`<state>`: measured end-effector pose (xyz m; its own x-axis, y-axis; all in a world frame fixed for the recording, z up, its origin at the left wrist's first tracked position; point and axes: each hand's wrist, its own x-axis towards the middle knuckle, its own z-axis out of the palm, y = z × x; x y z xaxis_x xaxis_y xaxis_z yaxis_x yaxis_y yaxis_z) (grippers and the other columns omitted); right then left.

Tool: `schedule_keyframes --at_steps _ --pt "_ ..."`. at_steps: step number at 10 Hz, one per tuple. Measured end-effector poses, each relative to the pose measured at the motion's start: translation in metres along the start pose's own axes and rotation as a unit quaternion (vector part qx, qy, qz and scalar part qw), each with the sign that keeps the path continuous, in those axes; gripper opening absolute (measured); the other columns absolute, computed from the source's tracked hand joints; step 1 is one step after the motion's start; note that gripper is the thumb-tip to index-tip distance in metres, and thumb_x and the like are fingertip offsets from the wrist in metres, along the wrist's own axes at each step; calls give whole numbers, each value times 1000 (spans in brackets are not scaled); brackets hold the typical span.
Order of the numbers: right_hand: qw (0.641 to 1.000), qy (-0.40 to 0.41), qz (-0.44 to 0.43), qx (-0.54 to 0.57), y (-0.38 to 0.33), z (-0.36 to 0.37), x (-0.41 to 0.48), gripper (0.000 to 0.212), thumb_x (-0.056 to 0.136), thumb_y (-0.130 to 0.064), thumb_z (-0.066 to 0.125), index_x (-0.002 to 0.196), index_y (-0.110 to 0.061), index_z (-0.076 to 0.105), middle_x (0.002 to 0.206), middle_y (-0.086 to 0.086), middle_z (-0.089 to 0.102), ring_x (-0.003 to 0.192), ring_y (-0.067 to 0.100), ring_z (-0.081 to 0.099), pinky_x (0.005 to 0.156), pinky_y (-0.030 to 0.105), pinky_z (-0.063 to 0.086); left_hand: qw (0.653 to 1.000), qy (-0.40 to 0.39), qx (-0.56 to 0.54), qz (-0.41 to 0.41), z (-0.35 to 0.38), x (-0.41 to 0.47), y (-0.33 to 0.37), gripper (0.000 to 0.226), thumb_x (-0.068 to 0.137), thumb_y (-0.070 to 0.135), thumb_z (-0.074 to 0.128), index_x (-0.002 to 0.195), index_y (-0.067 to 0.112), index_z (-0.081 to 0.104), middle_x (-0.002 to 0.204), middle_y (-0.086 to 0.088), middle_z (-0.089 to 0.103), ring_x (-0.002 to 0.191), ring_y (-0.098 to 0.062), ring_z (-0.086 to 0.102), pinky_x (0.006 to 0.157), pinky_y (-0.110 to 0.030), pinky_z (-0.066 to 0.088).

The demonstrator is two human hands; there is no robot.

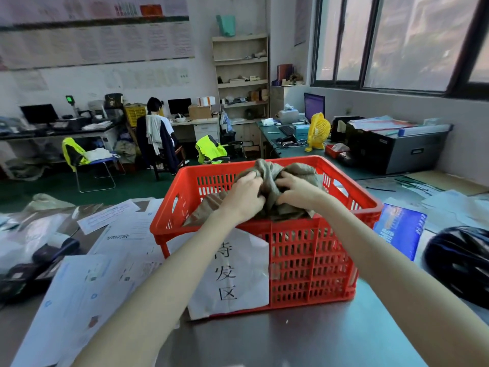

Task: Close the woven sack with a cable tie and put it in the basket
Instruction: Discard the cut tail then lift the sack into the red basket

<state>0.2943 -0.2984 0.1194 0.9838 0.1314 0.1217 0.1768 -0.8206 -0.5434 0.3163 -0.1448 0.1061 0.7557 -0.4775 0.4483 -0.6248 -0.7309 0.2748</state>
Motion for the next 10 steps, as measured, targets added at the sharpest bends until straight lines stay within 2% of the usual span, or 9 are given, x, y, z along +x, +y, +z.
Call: schedule_keyframes --at_steps 1,3,4,5,6,7,8,9,10 --pt "991 -63 51 -110 19 11 8 17 79 -6 56 70 -14 68 85 4 61 93 22 54 71 25 41 985 -163 20 -56 9 2 -16 30 86 28 49 60 15 56 84 -17 64 86 -33 61 78 -40 49" --pt "958 -171 129 -188 20 16 15 34 91 -20 42 113 -4 63 125 9 60 114 27 54 94 34 38 942 -312 -8 -123 19 -7 -7 44 100 10 16 137 15 39 126 -25 53 115 -38 52 93 -42 40" --pt "948 -208 133 -202 10 13 6 31 93 -24 35 92 -10 62 108 8 61 100 21 55 83 31 35 927 -361 16 -102 18 -6 -8 54 99 13 10 150 30 18 142 -24 42 127 -38 43 102 -44 34" --pt "969 -177 142 -96 12 10 -2 31 91 -23 39 60 -21 34 66 -4 40 64 13 38 70 30 31 935 -344 30 -82 19 -8 -6 53 101 16 10 151 32 10 114 -25 54 106 -36 54 80 -37 38" --pt "978 -130 139 -80 23 11 -6 32 93 -34 44 62 -32 36 67 -12 37 81 14 44 79 32 29 946 -309 48 -82 14 -18 -6 48 100 34 16 131 23 52 84 -11 49 81 -27 52 60 -34 31" --pt "986 -87 121 -68 19 13 -29 37 91 -35 51 60 -14 50 62 -3 46 67 17 46 65 32 35 966 -233 -36 -108 4 -34 -7 45 96 38 36 58 13 40 58 -6 36 59 -23 38 56 -33 24" --pt "994 -29 95 -35 7 12 -52 33 88 -26 53 89 4 66 72 10 59 68 22 52 61 31 40 973 -187 -69 -113 -12 -51 -5 36 91 24 43 57 13 51 59 -7 50 60 -28 44 60 -35 34" --pt "997 24 68 -3 0 11 -73 28 88 -19 54 103 1 68 98 19 70 88 31 64 77 37 51 985 -105 -70 -115 -26 -69 -1 32 94 17 43 103 11 73 101 -8 72 92 -27 63 75 -26 43" --pt "998 29 52 25 -9 15 -94 27 90 -20 53 108 -13 70 104 13 71 90 30 67 80 38 53 984 -17 -115 -134 -32 -91 4 31 96 15 44 108 10 72 111 -8 72 103 -22 63 83 -24 42"
